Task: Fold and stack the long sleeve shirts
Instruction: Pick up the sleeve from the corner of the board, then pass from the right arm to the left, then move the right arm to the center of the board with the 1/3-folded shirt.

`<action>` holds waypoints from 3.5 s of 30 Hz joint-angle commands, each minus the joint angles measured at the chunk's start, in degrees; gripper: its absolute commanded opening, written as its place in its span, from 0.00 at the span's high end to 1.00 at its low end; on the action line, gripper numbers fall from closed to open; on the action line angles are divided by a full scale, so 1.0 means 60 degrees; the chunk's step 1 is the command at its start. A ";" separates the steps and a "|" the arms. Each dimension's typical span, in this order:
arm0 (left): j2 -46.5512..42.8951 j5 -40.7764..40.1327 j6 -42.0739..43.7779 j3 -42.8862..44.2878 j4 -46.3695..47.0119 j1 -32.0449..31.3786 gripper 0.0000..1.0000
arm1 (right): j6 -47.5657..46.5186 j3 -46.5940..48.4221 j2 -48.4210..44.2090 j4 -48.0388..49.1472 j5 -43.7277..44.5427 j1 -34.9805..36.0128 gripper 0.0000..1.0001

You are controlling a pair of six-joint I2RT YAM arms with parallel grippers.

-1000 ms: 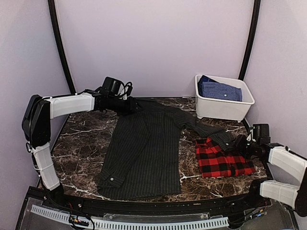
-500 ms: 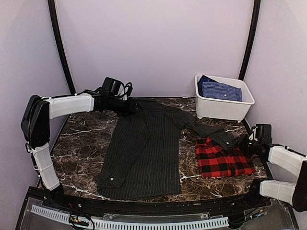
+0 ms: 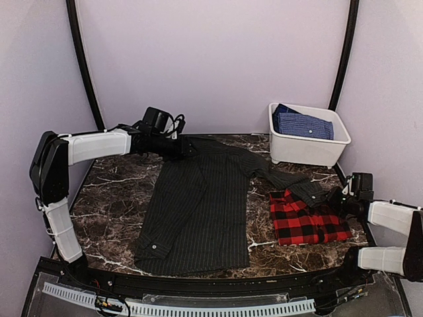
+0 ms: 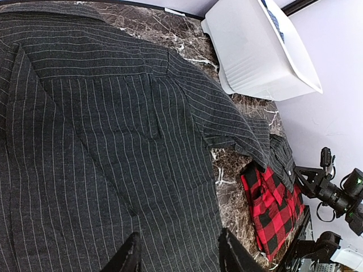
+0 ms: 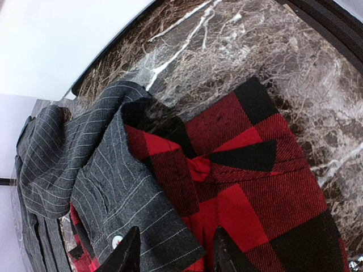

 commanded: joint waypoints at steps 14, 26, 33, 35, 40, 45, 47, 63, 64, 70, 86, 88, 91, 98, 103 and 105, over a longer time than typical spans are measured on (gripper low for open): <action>-0.0452 0.0170 0.0841 0.0202 0.0064 -0.1052 0.55 | -0.0392 0.1094 -0.0268 0.0275 -0.1630 0.0274 1.00; 0.0178 0.0037 0.1632 0.1129 0.0502 -0.2423 0.50 | 0.0901 0.2813 -0.0474 -0.0067 -0.1542 0.3132 1.00; 0.0706 -0.0145 0.1959 0.1729 0.0532 -0.3138 0.43 | 0.1413 0.3850 0.0699 0.0704 -0.0978 0.5033 1.00; 0.0803 -0.0236 0.2057 0.1865 0.0535 -0.3301 0.41 | 0.1517 0.4190 0.1180 0.0960 -0.0888 0.5524 1.00; 0.1049 -0.0593 0.2121 0.2002 0.0555 -0.3618 0.40 | 0.1742 0.5106 0.2431 0.1486 -0.0756 0.6582 1.00; 0.1099 -0.1024 0.1778 0.1814 0.0725 -0.3664 0.39 | 0.2062 0.5684 0.3341 0.2074 -0.0921 0.7184 1.00; 0.1103 -0.1179 0.1629 0.1728 0.0777 -0.3669 0.39 | 0.2137 0.5806 0.3581 0.2204 -0.0913 0.7293 1.00; 0.1397 -0.2377 0.0397 0.1586 0.0689 -0.3609 0.48 | 0.2438 0.5937 0.3967 0.2412 -0.0712 0.7690 1.00; 0.1417 -0.2372 0.0338 0.1643 0.0676 -0.3610 0.50 | 0.2438 0.5935 0.3984 0.2414 -0.0676 0.7722 1.00; 0.1545 -0.2608 0.0271 0.1777 0.0447 -0.3598 0.67 | 0.2306 0.5988 0.4049 0.2276 -0.0547 0.7737 1.00; 0.0566 -0.2811 0.0084 0.1386 0.0030 -0.2433 1.00 | 0.0731 0.5820 0.2748 0.0402 0.1051 0.7404 0.55; 0.0277 -0.2794 0.0095 0.1204 -0.0030 -0.2158 1.00 | 0.0611 0.5577 0.2528 0.0197 0.1227 0.7254 0.53; -0.0241 -0.2784 0.0120 0.0926 -0.0040 -0.1828 1.00 | 0.0452 0.5301 0.2436 0.0012 0.1403 0.7092 0.52; -0.1249 -0.3086 0.0213 0.0559 -0.0345 -0.1069 1.00 | 0.0156 0.5078 0.3033 0.0014 0.1421 0.6986 0.50; -0.1885 -0.3503 0.0185 0.0410 -0.0821 -0.0504 1.00 | -0.0001 0.5188 0.4075 0.0301 0.1180 0.6982 0.48; -0.2046 -0.3514 0.0183 0.0300 -0.0896 -0.0331 1.00 | -0.0037 0.5284 0.4540 0.0467 0.1060 0.6986 0.49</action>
